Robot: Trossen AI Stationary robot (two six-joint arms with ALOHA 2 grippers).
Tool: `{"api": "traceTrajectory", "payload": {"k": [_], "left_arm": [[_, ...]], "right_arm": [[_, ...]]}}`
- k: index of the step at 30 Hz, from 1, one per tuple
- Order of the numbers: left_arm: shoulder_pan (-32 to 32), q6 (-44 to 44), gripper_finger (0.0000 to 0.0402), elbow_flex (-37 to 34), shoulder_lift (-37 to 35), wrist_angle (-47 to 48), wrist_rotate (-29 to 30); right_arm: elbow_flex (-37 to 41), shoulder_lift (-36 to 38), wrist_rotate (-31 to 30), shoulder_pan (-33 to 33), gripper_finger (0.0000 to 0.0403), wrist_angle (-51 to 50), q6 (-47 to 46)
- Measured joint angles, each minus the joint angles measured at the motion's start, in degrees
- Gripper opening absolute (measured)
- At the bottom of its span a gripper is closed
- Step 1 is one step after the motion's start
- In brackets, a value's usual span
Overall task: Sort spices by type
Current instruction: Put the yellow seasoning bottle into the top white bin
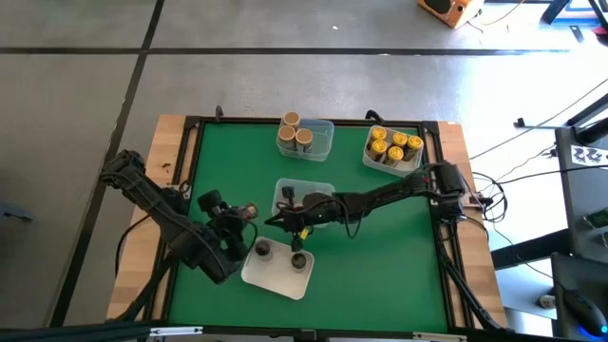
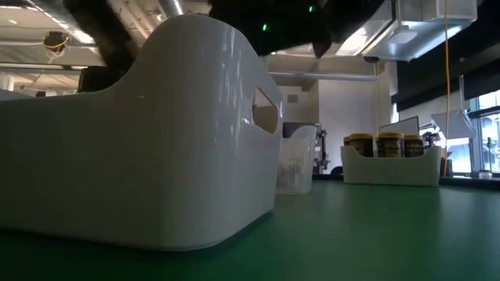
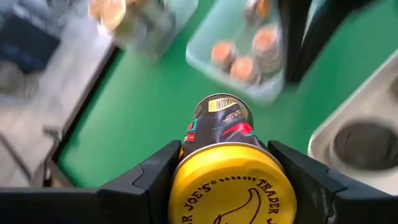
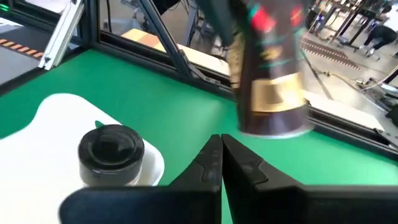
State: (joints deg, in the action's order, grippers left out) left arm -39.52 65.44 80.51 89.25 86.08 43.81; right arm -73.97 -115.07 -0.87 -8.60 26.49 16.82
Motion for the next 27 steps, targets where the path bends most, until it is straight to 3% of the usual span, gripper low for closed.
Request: {"api": "traceTrajectory", "payload": {"k": [3,7,21,27], "left_arm": [[0.0,2.8,0.0215,0.0,0.0,3.2,-5.2],[2.1,0.5,0.0215,-2.0,-0.1,0.4,-10.7],[16.4,-25.9,0.0215,-13.8,0.0,-25.9,-28.8],[18.7,-26.9,0.0220,-16.4,0.0,-27.3,-29.6]], "right_arm": [[0.0,3.2,-0.1,0.0,0.0007,-5.1,0.0],[0.0,6.3,-3.9,-0.1,0.0007,-11.9,0.0],[0.0,6.9,-3.6,0.0,0.0007,-22.4,-6.0],[0.0,5.8,-3.0,0.0,0.0007,-21.8,-6.1]]}}
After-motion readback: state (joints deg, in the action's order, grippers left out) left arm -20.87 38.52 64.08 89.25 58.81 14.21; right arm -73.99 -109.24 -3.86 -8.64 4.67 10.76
